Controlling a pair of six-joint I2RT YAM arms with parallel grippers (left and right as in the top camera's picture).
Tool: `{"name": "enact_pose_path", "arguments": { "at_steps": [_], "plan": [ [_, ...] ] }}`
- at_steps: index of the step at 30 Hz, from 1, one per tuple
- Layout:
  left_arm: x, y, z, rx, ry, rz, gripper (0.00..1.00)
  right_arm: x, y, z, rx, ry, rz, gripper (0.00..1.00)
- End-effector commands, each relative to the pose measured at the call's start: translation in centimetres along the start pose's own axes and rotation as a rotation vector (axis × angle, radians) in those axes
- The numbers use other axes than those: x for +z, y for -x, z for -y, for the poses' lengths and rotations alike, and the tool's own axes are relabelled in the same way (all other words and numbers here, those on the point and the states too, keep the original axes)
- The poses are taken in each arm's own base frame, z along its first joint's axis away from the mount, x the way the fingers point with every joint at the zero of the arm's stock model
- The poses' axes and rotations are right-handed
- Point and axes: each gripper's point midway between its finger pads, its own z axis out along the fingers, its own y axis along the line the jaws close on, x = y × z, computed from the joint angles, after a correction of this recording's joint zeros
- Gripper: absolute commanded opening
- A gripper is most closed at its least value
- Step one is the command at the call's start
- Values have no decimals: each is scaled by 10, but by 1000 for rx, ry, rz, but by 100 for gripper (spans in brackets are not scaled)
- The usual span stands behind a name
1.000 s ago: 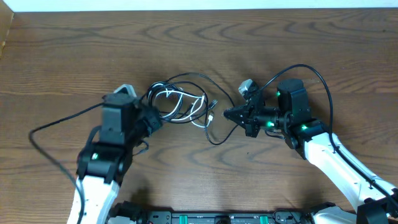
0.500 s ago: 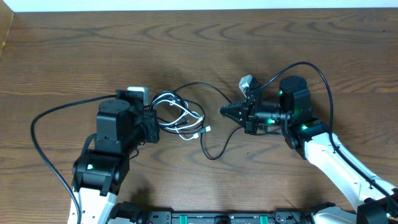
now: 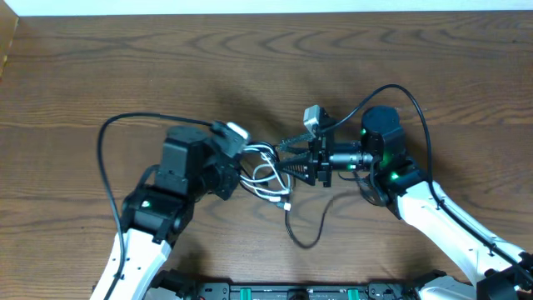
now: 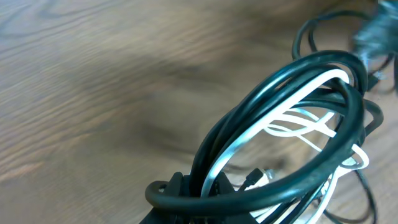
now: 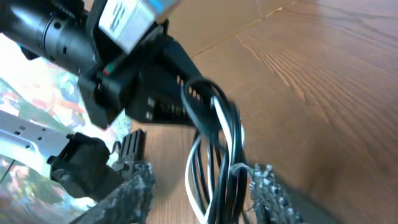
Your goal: Untangle cables
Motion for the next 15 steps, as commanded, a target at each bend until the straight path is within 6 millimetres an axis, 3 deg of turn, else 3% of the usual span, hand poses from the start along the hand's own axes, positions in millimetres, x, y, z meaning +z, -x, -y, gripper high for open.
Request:
{"name": "enact_pose_path", "arguments": {
  "at_steps": [1,11,15],
  "plan": [
    [3,6,16,85,-57,7,8,4,1,-2,-20,-7,0,53],
    [9,6,43,144,-123,-3,8,17,-13,16,-66,-169,-42,60],
    [10,7,51,163,-141,-1,8,17,-14,25,-71,-228,-43,50]
  ]
}}
